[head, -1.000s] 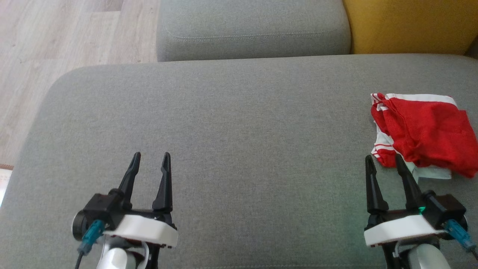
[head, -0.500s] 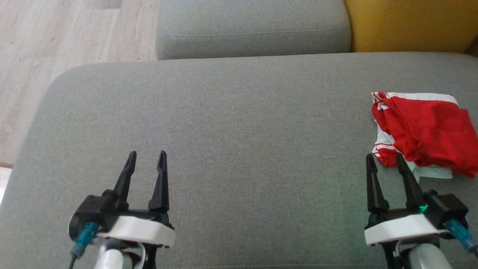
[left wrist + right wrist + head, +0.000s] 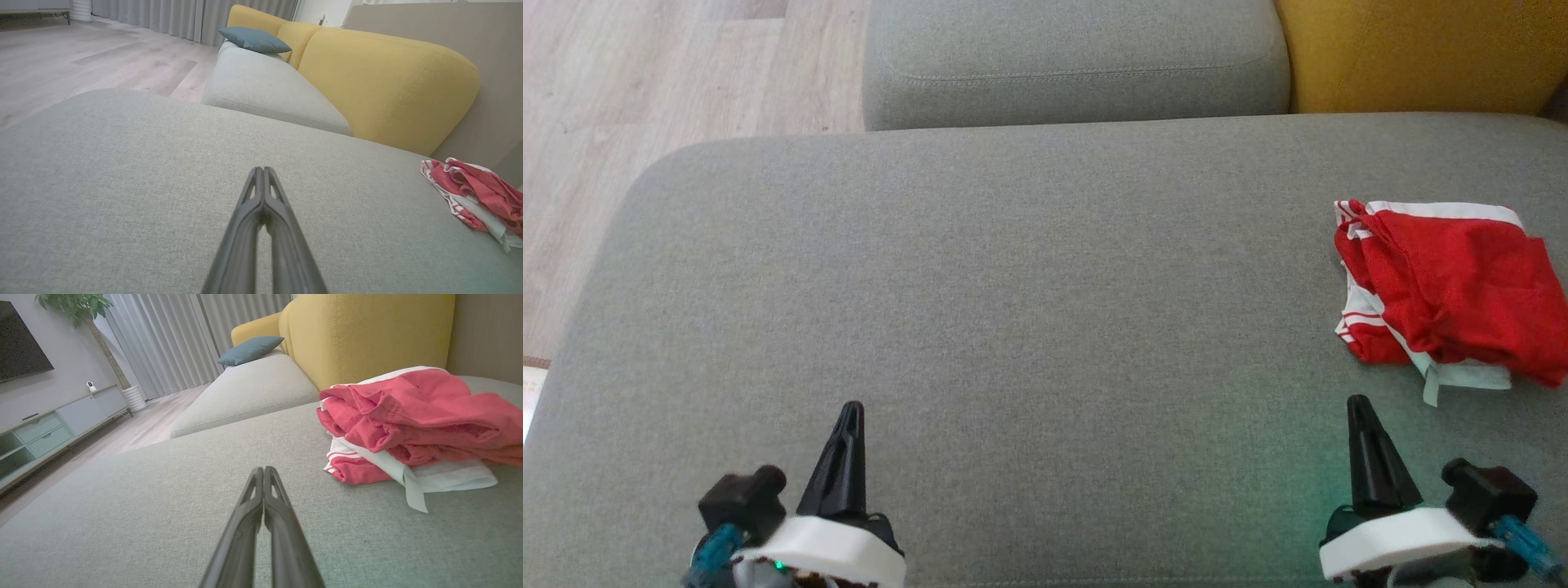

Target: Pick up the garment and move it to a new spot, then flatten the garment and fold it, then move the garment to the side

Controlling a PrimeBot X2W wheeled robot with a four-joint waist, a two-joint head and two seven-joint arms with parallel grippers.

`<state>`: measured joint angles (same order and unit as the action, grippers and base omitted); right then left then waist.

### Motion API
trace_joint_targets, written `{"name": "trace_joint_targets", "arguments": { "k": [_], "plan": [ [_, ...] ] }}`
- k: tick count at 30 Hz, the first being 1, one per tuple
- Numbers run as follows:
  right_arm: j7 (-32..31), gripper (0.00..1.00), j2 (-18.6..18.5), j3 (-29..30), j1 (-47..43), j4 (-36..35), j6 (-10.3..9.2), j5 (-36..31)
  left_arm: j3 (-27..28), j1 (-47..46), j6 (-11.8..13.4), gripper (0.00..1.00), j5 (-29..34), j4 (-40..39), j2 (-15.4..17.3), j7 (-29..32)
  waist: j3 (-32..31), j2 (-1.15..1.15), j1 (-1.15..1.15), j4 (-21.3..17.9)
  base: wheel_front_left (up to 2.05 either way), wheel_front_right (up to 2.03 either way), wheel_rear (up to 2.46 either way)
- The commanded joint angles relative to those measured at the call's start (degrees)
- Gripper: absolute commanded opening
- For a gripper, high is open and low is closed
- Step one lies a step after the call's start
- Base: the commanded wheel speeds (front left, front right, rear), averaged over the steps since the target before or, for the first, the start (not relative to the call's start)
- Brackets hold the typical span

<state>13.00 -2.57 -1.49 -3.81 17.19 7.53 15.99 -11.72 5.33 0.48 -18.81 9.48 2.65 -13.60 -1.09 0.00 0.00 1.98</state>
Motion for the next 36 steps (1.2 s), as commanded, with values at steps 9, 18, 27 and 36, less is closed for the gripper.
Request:
{"name": "trace_joint_targets", "arguments": {
  "k": [9, 18, 27, 36],
  "plan": [
    [-1.42, 0.0, -0.56, 0.5, 3.24, -2.07, -0.01, 7.49, 1.9, -3.71, -0.91, 0.0, -7.23, -1.05, 0.69, 1.52, 0.1, 0.0, 0.0, -0.17, 0.0, 0.0, 0.0],
    [-2.57, 0.0, -0.73, 0.8, 3.73, -2.16, -0.01, 12.89, 2.73, -4.33, -1.46, 0.0, -12.54, -0.52, 0.94, 2.61, 0.19, 0.0, 0.0, -0.3, 0.0, 0.0, 0.0],
    [-3.9, 0.0, -0.89, 1.18, 4.28, -2.27, -0.01, 18.9, 3.74, -4.97, -2.06, 0.0, -18.44, -0.11, 1.17, 3.87, 0.29, 0.0, 0.0, -0.46, 0.0, 0.0, 0.0],
    [-5.26, 0.0, -1.02, 1.62, 4.83, -2.38, -0.02, 24.89, 4.82, -5.58, -2.66, 0.0, -24.3, 0.3, 1.35, 5.2, 0.39, 0.0, 0.0, -0.61, 0.0, 0.0, 0.0]
  ]
}}
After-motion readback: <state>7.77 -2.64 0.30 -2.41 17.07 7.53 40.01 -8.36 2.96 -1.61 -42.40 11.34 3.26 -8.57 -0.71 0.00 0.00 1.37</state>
